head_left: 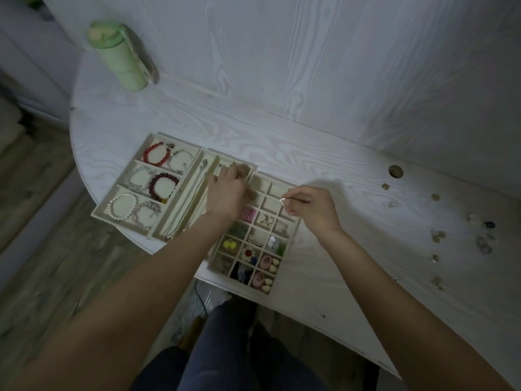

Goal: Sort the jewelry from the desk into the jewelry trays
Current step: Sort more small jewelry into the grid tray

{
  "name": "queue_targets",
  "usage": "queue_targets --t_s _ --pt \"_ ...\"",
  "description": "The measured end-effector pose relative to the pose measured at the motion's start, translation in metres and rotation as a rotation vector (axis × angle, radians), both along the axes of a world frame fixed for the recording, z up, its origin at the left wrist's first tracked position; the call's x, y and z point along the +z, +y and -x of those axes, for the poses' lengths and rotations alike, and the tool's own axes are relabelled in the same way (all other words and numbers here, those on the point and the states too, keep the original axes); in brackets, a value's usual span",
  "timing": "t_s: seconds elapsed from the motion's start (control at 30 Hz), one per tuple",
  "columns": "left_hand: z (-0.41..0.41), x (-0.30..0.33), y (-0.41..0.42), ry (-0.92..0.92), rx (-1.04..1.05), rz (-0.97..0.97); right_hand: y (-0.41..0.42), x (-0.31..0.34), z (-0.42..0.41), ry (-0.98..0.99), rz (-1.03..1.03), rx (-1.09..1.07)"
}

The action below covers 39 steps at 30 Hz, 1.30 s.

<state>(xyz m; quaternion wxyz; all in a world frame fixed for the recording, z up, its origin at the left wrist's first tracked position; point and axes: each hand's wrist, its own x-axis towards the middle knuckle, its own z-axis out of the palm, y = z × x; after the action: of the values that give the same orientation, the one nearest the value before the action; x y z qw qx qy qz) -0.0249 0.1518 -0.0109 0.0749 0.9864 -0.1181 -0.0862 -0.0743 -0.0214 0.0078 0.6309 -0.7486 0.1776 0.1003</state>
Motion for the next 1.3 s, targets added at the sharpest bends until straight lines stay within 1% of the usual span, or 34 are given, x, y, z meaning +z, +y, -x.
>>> queue_targets --t_s 0.07,0.17,0.57,0.63,0.73,0.9,1.07,1.3 --pt "0.0 -0.001 -0.003 -0.038 -0.014 -0.064 -0.002 0.0 0.001 0.005 0.002 0.013" --pt "0.0 -0.001 -0.008 -0.075 -0.032 -0.102 -0.004 -0.001 0.003 0.006 0.003 0.021" --pt "-0.004 -0.008 -0.01 -0.093 -0.026 -0.118 0.0 -0.001 0.0 0.037 0.021 0.048" --pt "-0.005 -0.008 -0.011 -0.101 -0.042 -0.164 0.002 0.0 0.0 0.042 0.021 0.046" --pt "-0.008 -0.004 -0.016 -0.118 -0.079 -0.283 0.005 0.0 0.0 0.044 0.027 0.048" --pt "-0.012 0.002 -0.023 -0.098 -0.166 -0.412 0.004 0.002 0.0 0.047 0.018 0.031" --pt "-0.013 0.01 -0.027 -0.096 -0.217 -0.48 0.002 0.003 0.001 0.04 0.017 0.017" --pt "-0.014 0.012 -0.034 -0.091 -0.217 -0.521 -0.001 0.0 0.003 0.033 0.015 0.011"
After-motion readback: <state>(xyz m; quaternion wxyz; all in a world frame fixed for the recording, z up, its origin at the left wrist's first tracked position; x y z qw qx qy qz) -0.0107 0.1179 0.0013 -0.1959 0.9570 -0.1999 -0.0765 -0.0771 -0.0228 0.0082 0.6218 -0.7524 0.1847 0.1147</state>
